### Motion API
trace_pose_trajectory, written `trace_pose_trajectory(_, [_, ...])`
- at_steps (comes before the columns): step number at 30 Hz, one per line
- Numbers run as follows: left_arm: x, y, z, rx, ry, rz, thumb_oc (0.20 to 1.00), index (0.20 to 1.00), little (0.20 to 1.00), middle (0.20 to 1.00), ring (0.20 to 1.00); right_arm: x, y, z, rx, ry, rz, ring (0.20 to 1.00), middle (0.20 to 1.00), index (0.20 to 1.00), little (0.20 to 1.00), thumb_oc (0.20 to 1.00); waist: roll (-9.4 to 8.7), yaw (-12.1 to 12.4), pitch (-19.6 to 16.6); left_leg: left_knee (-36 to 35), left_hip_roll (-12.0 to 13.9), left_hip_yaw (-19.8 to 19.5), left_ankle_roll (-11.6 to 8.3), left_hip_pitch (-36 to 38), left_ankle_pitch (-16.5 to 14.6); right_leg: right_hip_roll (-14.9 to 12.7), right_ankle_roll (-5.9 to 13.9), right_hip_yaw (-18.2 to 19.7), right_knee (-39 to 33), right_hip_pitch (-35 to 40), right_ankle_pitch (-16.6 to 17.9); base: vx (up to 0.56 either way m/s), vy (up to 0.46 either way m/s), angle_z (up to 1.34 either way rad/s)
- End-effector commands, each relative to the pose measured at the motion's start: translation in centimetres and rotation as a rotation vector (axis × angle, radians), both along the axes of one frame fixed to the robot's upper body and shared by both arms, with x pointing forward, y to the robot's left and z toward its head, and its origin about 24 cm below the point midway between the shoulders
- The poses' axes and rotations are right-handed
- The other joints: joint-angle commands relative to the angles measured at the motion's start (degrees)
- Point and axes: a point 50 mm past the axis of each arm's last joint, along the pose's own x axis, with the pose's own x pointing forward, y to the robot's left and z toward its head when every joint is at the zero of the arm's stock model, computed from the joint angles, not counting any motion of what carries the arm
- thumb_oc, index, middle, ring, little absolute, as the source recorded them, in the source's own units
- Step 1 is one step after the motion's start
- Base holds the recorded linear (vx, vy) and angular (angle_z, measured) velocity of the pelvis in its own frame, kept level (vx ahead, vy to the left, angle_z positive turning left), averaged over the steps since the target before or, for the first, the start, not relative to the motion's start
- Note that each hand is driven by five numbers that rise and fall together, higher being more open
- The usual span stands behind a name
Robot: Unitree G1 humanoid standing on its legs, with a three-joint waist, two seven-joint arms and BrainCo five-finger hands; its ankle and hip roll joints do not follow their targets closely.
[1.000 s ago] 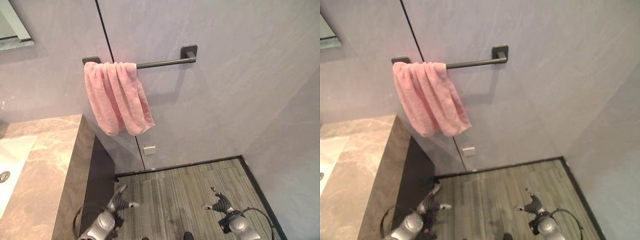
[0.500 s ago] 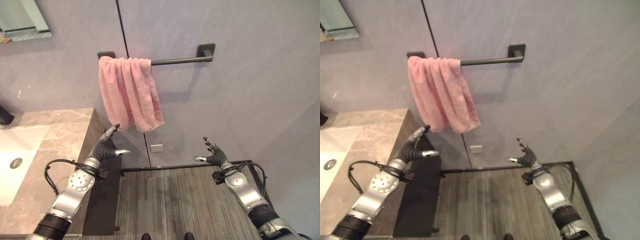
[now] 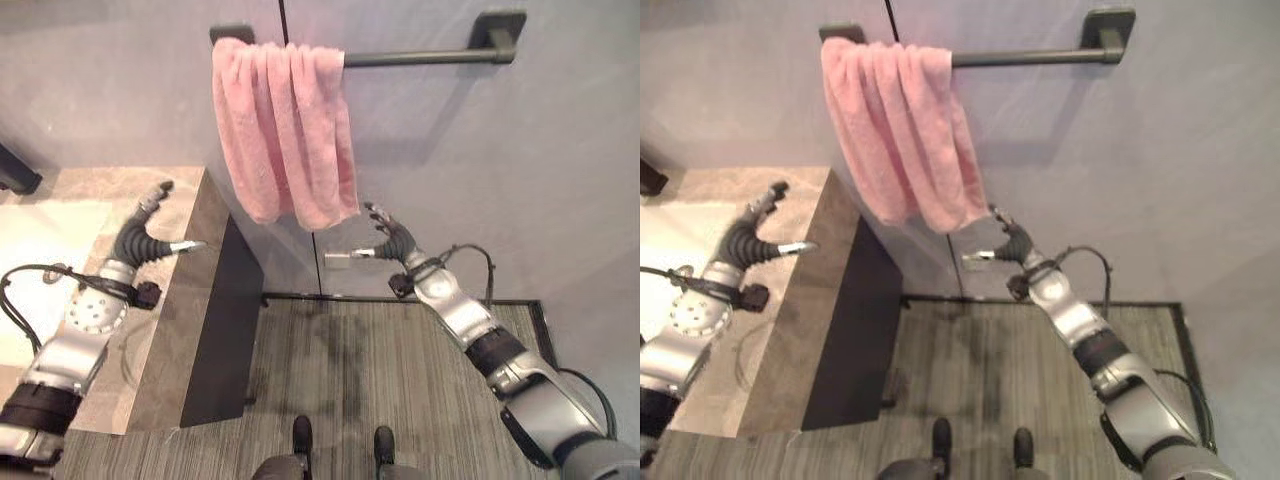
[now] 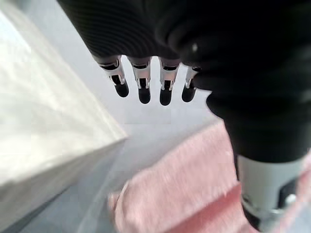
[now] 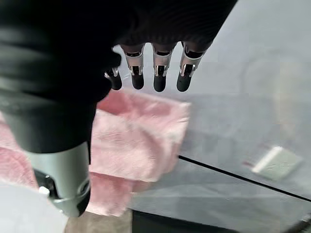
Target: Put brush and paste in cup on sink, flatten towel.
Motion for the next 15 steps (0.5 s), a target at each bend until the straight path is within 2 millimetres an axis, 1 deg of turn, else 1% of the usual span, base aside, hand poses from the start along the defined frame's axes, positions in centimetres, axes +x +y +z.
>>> trace_pose_trajectory(1, [1.1,0.5,4.0,-0.004,-0.144,0.014,1.0,1.0,1.0,1.0,1.0,1.0,1.6,2.9,0.047,-0.099,0.007,1.0,1.0,1.0,1.0,1.0,-3.67,-0.47,-1.03,0.05,-0.53,-0.42,-2.66,-3.97,1.6,-11.22,7.41,-1.89,1.98,-2.78,7.69,0.0,0.041,0.1])
trace_pose_trajectory(4, [2.3,0.9,5.0,-0.058,-0.179,0.062,1.0,1.0,1.0,1.0,1.0,1.5,2.4,4.6,0.046,-0.144,0.013,1.0,1.0,1.0,1.0,1.0,-3.55,-0.66,-0.26,0.05,-0.6,-0.33,-2.78,-5.27,1.84,-11.44,7.61,-1.85,1.65,-3.75,8.75,0.02,0.028,0.08])
trace_pose_trajectory(5, [2.3,0.8,5.0,-0.058,-0.18,0.061,1.0,1.0,1.0,1.0,1.0,1.5,2.4,4.6,0.046,-0.145,0.012,1.0,1.0,1.0,1.0,1.0,-3.58,-0.6,-0.25,0.05,-0.6,-0.34,-2.77,-5.32,1.86,-11.44,7.62,-1.85,1.65,-3.8,8.76,0.0,0.0,0.0])
trace_pose_trajectory(6, [3.1,0.9,5.3,-0.113,-0.187,0.08,1.0,1.0,1.0,1.0,1.0,1.7,2.8,5.6,0.049,-0.172,0.013,1.0,1.0,1.0,1.0,1.0,-3.55,-0.87,0.1,0.05,-0.53,-0.34,-2.83,-5.9,2.03,-11.39,7.64,-1.74,1.49,-4.24,9.28,0.0,0.0,0.0])
trace_pose_trajectory(10, [4.5,0.8,6.0,-0.188,-0.184,0.095,1.0,1.0,1.0,1.0,1.0,1.9,3.8,6.7,0.056,-0.195,0.024,1.0,1.0,1.0,1.0,1.0,-3.55,-1.32,0.77,0.05,-0.49,-0.4,-2.81,-6.56,2.22,-11.33,7.59,-1.45,1.52,-4.77,9.58,0.03,0.025,-0.01])
trace_pose_trajectory(13, [5.1,0.8,6.2,-0.212,-0.171,0.1,1.0,1.0,1.0,1.0,1.0,2.0,4.1,7.0,0.054,-0.199,0.029,1.0,1.0,1.0,1.0,1.0,-3.58,-1.5,1.02,0.05,-0.47,-0.51,-2.77,-6.65,2.26,-11.3,7.62,-1.5,1.69,-4.87,9.55,0.0,0.0,0.0])
trace_pose_trajectory(14, [6.1,0.5,6.8,-0.251,-0.163,0.106,1.0,1.0,1.0,1.0,1.0,2.4,4.7,7.7,0.043,-0.207,0.026,1.0,1.0,1.0,1.0,1.0,-3.66,-1.9,1.32,0.05,-0.46,-0.61,-2.79,-7.13,2.37,-11.27,7.67,-1.64,1.68,-5.13,9.77,0.0,0.0,0.0])
trace_pose_trajectory(15, [6.1,0.5,6.8,-0.25,-0.164,0.105,1.0,1.0,1.0,1.0,1.0,2.5,4.6,7.7,0.044,-0.208,0.025,1.0,1.0,1.0,1.0,1.0,-3.69,-1.86,1.36,0.05,-0.46,-0.62,-2.79,-7.15,2.37,-11.27,7.67,-1.65,1.69,-5.15,9.77,0.0,0.0,0.0])
